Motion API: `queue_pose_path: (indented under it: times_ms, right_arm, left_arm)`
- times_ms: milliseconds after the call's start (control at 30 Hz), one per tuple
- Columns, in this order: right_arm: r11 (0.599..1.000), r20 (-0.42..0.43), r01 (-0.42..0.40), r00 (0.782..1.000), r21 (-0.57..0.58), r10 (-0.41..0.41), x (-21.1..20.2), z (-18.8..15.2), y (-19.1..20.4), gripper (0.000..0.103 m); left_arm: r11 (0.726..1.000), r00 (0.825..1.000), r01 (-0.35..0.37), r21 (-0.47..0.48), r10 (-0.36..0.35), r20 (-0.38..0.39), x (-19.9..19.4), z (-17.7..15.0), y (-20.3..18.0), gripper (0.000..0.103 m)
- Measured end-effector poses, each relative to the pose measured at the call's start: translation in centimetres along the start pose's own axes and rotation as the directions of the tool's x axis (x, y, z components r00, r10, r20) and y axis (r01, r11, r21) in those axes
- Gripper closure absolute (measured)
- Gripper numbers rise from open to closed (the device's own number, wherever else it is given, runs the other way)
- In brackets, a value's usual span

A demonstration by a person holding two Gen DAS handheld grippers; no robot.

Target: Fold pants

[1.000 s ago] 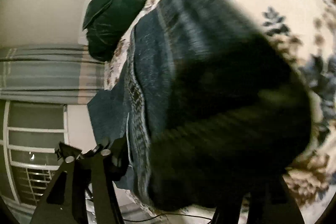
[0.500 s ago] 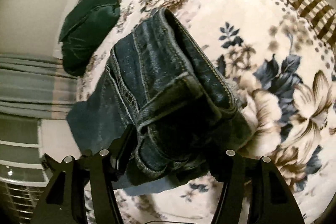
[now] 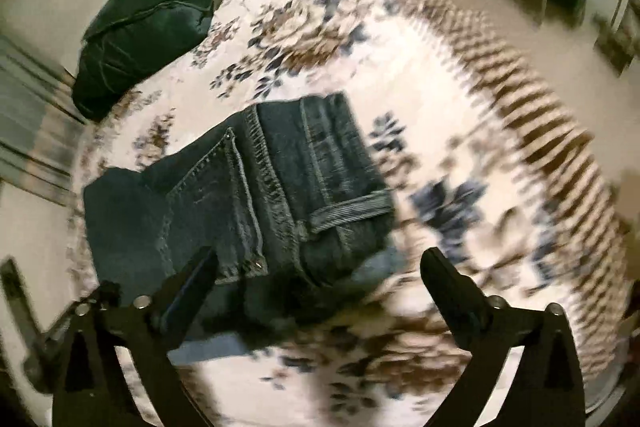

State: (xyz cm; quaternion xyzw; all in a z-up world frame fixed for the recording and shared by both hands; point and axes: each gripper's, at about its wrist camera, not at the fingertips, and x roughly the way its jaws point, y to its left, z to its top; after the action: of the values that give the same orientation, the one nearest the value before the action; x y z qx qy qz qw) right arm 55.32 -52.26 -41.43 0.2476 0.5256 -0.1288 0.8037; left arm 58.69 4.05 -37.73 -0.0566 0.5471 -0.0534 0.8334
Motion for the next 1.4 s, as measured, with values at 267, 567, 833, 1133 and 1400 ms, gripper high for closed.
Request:
queue_pose_path:
  times_ms: [267, 567, 833, 1133, 1400]
  right_arm:
    - [0.965, 0.16, 0.169, 0.977, -0.201, -0.138, -9.2, -4.0, 2.2, 0.0]
    - [0.955, 0.284, 0.144, 0.956, -0.261, -0.067, -23.1, -10.0, 1.2, 0.0]
    - [0.943, 0.371, 0.098, 0.928, -0.319, 0.029, -36.2, -15.7, -0.1, 0.0]
    - [0.922, 0.464, 0.103, 0.881, -0.373, 0.089, -49.0, -22.6, -1.6, 0.0]
    - [0.911, 0.5, 0.113, 0.859, -0.396, 0.11, -55.8, -26.7, -2.3, 0.0]
  left_arm:
    - [0.991, 0.987, -0.098, 0.092, 0.085, 0.137, -9.6, -3.9, -4.4, 0.005]
    - [0.985, 0.965, -0.123, 0.121, 0.09, 0.248, -21.7, -10.6, -8.4, 0.005]
    - [0.984, 0.933, -0.145, 0.106, 0.1, 0.346, -32.1, -16.6, -10.5, 0.005]
    - [0.987, 0.9, -0.154, 0.056, 0.117, 0.42, -40.6, -22.2, -11.2, 0.005]
    - [0.988, 0.886, -0.148, 0.045, 0.113, 0.449, -44.2, -24.0, -10.6, 0.001]
